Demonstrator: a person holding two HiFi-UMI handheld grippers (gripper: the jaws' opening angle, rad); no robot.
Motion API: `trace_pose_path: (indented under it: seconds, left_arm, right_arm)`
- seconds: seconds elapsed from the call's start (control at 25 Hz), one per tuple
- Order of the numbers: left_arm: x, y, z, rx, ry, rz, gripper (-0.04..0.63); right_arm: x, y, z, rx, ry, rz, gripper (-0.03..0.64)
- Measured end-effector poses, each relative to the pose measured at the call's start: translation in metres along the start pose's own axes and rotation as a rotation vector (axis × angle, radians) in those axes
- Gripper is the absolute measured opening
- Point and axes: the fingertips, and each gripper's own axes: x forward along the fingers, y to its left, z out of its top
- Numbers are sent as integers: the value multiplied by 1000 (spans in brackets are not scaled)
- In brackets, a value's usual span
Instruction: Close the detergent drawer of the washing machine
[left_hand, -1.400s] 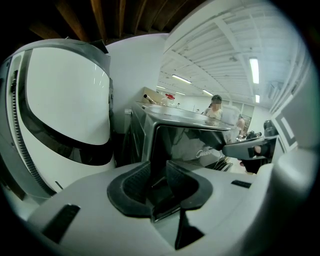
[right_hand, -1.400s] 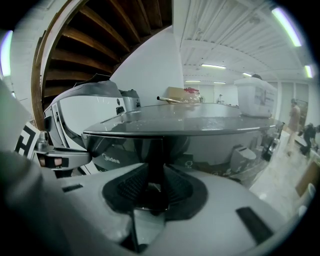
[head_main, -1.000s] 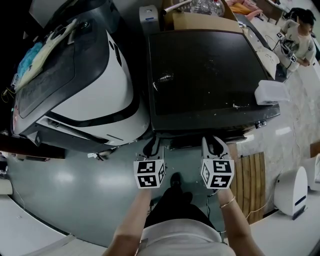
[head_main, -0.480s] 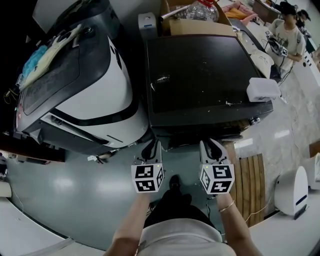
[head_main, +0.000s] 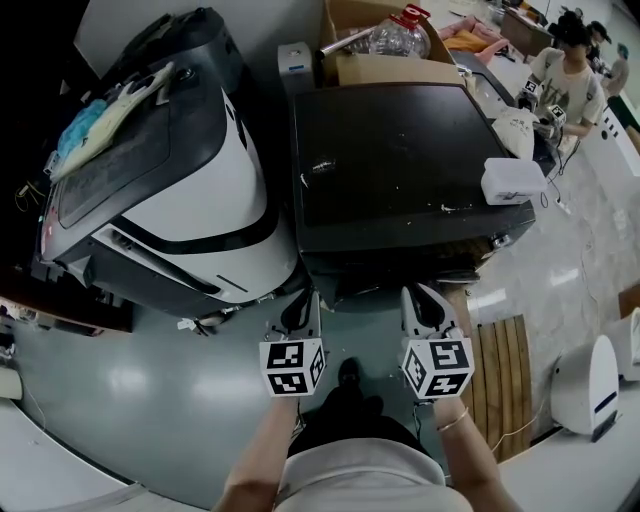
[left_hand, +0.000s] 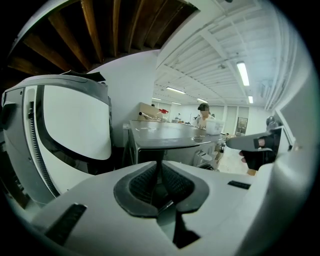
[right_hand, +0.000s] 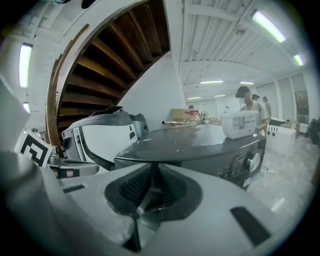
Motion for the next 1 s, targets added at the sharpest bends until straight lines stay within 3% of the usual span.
trace_pose_path:
  seconds: [0.24, 1.0]
  left_arm:
    - [-16, -7, 7, 15, -31, 0, 12]
    - [-61, -24, 7, 40, -75, -7, -5]
  right_arm:
    - [-19, -1, 5, 0, -37, -3, 3]
    - [-65, 3, 6, -48, -78, -8, 2]
